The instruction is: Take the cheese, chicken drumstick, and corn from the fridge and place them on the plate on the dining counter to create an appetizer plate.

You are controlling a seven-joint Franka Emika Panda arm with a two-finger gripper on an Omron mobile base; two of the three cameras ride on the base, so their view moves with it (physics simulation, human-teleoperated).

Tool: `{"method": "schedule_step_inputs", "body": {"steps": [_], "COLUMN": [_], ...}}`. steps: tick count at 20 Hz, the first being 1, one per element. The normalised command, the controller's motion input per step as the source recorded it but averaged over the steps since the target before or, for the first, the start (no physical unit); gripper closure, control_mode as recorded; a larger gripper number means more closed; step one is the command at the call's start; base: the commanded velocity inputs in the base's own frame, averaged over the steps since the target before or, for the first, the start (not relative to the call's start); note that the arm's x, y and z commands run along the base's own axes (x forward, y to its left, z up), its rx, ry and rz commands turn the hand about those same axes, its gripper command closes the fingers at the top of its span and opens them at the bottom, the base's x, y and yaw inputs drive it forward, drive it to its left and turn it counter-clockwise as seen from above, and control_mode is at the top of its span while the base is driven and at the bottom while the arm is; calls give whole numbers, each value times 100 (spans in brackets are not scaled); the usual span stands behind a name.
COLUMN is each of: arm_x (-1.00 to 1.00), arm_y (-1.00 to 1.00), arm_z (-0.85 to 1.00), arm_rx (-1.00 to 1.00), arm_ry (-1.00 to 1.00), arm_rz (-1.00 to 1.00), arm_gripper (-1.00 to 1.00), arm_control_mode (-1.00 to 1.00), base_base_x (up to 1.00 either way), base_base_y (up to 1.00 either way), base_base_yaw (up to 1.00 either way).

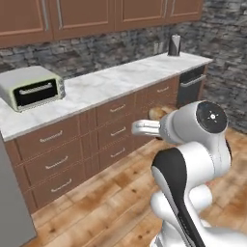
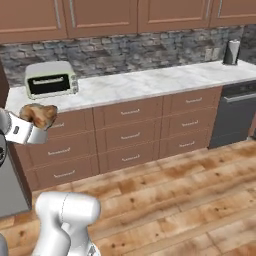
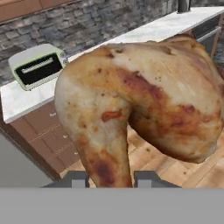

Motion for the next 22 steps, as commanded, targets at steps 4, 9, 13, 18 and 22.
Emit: {"method": "schedule_step_inputs", "body": {"steps": [4,9,13,18,22], "arm_x": [0,0,0,0,0], "arm_y": [0,0,0,0,0], "arm_z": [0,0,0,0,0], "arm_rx": [0,0,0,0,0], "arm_ry": [0,0,0,0,0], "arm_rz": [0,0,0,0,0], "arm_gripper": [100,100,100,100,100], "arm_control_mode": [100,100,100,100,100], "base_base_x": [0,-2,-26,-49,-52], "base_base_y": [-24,-15,-8,0,0], "base_base_yaw": [-63,-66,-63,-57,-56]}}
